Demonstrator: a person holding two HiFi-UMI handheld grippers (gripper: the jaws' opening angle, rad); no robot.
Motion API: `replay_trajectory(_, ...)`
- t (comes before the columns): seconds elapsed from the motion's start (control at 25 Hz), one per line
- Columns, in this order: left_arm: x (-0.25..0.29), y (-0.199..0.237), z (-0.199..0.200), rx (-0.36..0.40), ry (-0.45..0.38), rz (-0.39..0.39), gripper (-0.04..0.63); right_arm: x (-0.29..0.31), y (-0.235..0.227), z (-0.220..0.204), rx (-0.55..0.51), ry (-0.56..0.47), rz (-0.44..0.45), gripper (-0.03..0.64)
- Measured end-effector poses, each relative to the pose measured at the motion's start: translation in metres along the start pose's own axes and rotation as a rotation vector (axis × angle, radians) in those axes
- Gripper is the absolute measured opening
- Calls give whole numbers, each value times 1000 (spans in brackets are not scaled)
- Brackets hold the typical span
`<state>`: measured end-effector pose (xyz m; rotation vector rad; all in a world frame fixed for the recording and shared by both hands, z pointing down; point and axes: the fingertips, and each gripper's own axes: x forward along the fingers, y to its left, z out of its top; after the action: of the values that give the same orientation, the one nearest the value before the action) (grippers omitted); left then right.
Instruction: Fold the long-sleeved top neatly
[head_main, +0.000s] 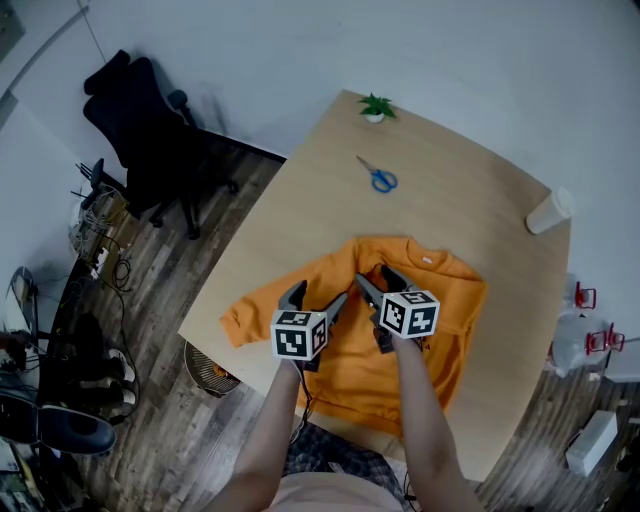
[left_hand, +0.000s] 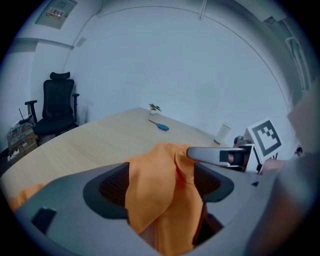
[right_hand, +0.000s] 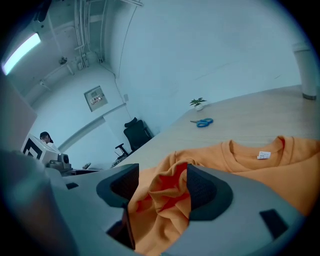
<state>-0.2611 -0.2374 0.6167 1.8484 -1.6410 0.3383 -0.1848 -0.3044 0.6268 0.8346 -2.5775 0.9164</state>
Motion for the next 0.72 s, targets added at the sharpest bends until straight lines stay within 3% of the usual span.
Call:
replay_trajectory(0.44,-15,4,3,1,-20,22,407,-32,0,28,-6,-101,-39,265)
replay_trajectory(0.72,-47,45,13,-38,-73,125,407,-25,34,40,-114,-89,-11,270)
